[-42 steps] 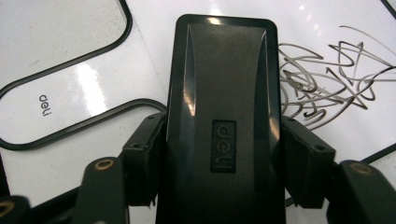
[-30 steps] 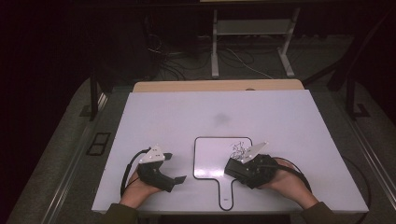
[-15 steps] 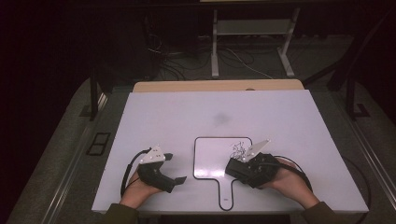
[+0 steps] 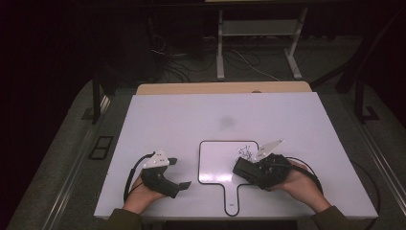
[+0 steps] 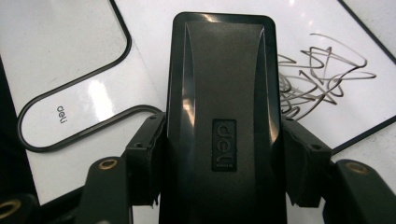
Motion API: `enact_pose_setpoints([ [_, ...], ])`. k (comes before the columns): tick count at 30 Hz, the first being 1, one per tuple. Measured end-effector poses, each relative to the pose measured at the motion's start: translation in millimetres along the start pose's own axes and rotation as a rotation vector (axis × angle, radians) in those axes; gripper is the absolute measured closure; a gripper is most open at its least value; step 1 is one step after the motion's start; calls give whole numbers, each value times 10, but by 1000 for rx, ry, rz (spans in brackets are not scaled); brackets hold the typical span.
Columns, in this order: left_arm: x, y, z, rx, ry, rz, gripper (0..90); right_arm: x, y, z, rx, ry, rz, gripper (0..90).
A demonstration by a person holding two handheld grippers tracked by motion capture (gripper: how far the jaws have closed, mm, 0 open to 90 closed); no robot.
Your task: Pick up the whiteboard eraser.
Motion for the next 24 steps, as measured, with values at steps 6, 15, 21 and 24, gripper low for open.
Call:
enact_pose_setpoints([
  [6, -5, 0, -3, -5, -6, -1, 0, 22, 23, 30, -2, 9, -2, 383],
  [15, -6, -3, -5, -1, -5, -3, 0, 79, 95, 129, -25, 35, -11, 383],
  [21, -3, 1, -4, -3, -6, 0, 0, 119, 165, 200, -30, 57, -14, 383],
  [24, -4, -1, -2, -6, -6, 1, 0, 137, 197, 231, -34, 65, -16, 383],
])
Point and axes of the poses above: each handheld gripper's, and its own axes: x roughly backward along the jaws, z roughly out of its top, y roughly to its right, the point moved 3 cm from there along -x, roughly forward along the jaws, and after that the axes turned 5 degrees about z, right-handed, at the moved point
